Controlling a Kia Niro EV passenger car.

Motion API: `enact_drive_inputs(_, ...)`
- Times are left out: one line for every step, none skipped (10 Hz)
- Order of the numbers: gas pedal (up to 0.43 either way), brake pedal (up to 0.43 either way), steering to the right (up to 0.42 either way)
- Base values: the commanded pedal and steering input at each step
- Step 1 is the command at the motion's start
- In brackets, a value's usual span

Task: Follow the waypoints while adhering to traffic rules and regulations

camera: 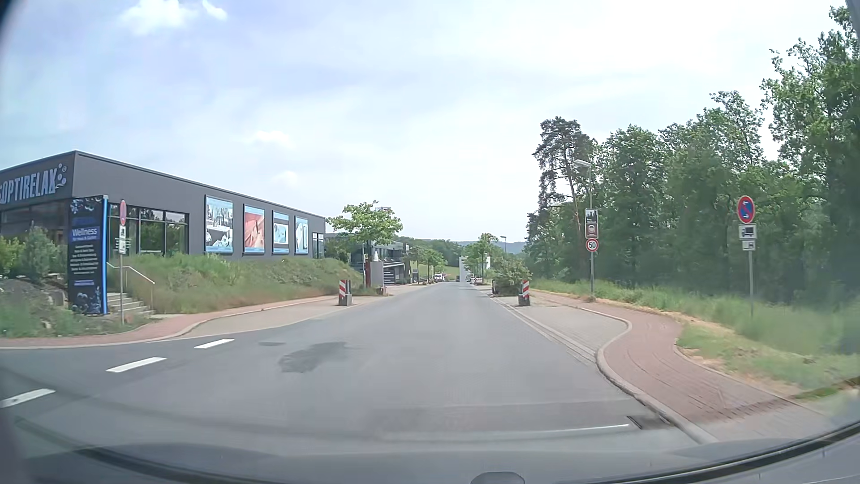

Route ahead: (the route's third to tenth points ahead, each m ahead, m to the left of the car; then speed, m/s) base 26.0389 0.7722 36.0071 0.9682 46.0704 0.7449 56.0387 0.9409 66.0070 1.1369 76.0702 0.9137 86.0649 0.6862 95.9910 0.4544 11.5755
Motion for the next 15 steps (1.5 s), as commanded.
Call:
enact_drive_inputs(0.118, 0.000, -0.001)
enact_drive_inputs(0.118, 0.000, -0.001)
enact_drive_inputs(0.118, 0.000, -0.001)
enact_drive_inputs(0.118, 0.000, -0.001)
enact_drive_inputs(0.110, 0.000, -0.002)
enact_drive_inputs(0.110, 0.000, -0.002)
enact_drive_inputs(0.110, 0.000, -0.002)
enact_drive_inputs(0.110, 0.000, -0.001)
enact_drive_inputs(0.110, 0.000, -0.001)
enact_drive_inputs(0.110, 0.000, -0.002)
enact_drive_inputs(0.110, 0.000, -0.002)
enact_drive_inputs(0.110, 0.000, -0.001)
enact_drive_inputs(0.110, 0.000, -0.002)
enact_drive_inputs(0.110, 0.000, -0.001)
enact_drive_inputs(0.110, 0.000, -0.001)
